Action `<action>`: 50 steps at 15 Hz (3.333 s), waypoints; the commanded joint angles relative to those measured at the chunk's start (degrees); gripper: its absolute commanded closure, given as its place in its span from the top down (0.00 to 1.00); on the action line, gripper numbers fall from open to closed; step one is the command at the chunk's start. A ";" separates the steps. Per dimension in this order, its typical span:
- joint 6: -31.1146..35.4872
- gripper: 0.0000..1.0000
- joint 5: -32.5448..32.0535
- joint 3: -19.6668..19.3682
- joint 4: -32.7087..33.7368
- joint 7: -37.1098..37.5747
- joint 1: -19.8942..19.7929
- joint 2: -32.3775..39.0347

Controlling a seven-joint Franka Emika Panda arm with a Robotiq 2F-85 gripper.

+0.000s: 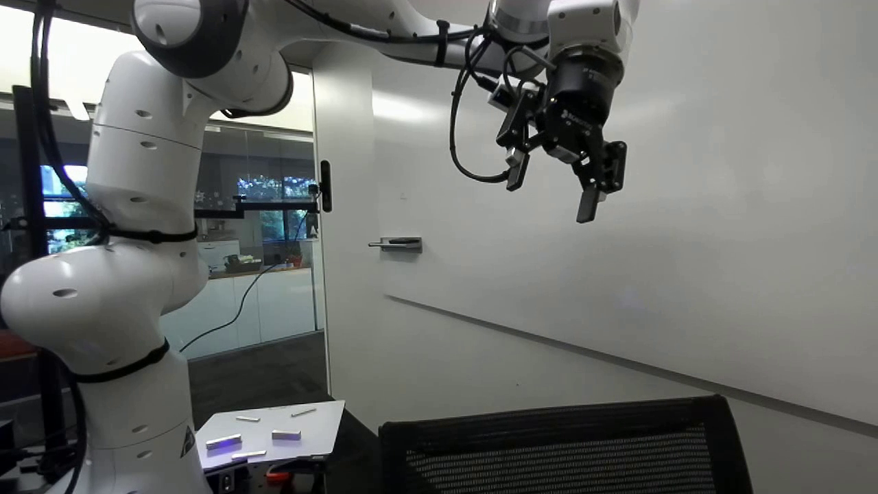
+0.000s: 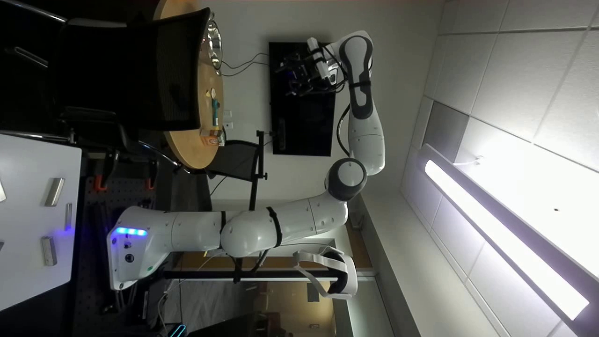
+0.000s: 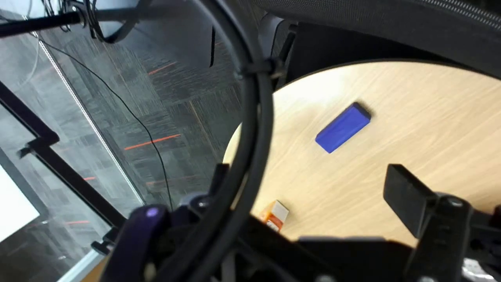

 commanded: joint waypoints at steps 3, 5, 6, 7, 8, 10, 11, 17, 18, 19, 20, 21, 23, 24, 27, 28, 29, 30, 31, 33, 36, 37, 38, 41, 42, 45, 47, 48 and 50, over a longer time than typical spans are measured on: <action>0.54 1.00 3.41 -2.26 -5.86 13.40 -3.01 -2.76; 1.14 1.00 4.53 -3.20 -7.89 17.79 -4.25 -3.28; 1.47 1.00 5.22 -3.65 -8.93 19.98 -4.91 -3.58; 1.83 1.00 5.97 -4.12 -9.78 22.11 -5.54 -3.83; 2.40 1.00 6.58 -4.56 -10.78 24.31 -6.08 -4.20; 4.32 1.00 7.65 -5.25 -12.76 29.03 -7.02 -5.07; 6.13 1.00 7.88 -5.50 -13.94 31.59 -7.30 -5.69; 21.92 1.00 -0.48 -4.37 -23.09 32.93 -6.97 -9.69; 23.92 1.00 -1.73 -4.08 -24.40 32.52 -6.93 -10.14; 25.78 1.00 -2.39 -3.81 -25.66 32.44 -7.00 -10.50; 27.24 1.00 -2.68 -3.56 -26.71 31.97 -7.06 -10.78; 28.40 1.00 -2.58 -3.25 -27.72 31.02 -7.01 -11.25; 26.25 1.00 -1.68 -3.38 -24.46 31.58 -7.48 -8.36; 26.56 1.00 -1.71 -3.24 -24.97 31.31 -7.45 -8.58; 26.80 1.00 -1.73 -3.09 -25.49 31.23 -7.46 -9.12; 26.81 1.00 -1.73 -3.08 -25.51 31.23 -7.47 -9.21; 26.82 1.00 -1.73 -3.08 -25.51 31.22 -7.47 -9.23; 27.52 1.00 -3.35 -2.99 -25.80 33.29 -7.19 -8.95; 28.58 1.00 -4.14 -3.08 -26.10 35.30 -7.16 -8.48; 30.03 1.00 -5.74 -3.39 -26.10 38.85 -7.26 -7.13; 33.81 1.00 -6.13 -4.35 -25.38 40.46 -8.12 -4.12; 35.18 1.00 -5.59 -4.79 -25.01 40.66 -8.48 -2.89; 35.87 1.00 -4.34 -5.28 -24.19 40.27 -8.95 -1.34; 34.81 1.00 -1.86 -6.63 -21.57 39.96 -10.04 2.97; 34.02 1.00 -1.15 -7.11 -20.59 40.27 -10.29 4.31; 31.66 1.00 1.38 -8.05 -18.18 38.21 -11.30 7.90; 30.59 1.00 2.75 -8.38 -16.89 37.01 -11.86 9.99; 29.07 1.00 2.43 -8.74 -16.01 37.84 -11.56 11.13; 26.13 1.00 1.79 -9.08 -14.78 38.03 -11.29 12.81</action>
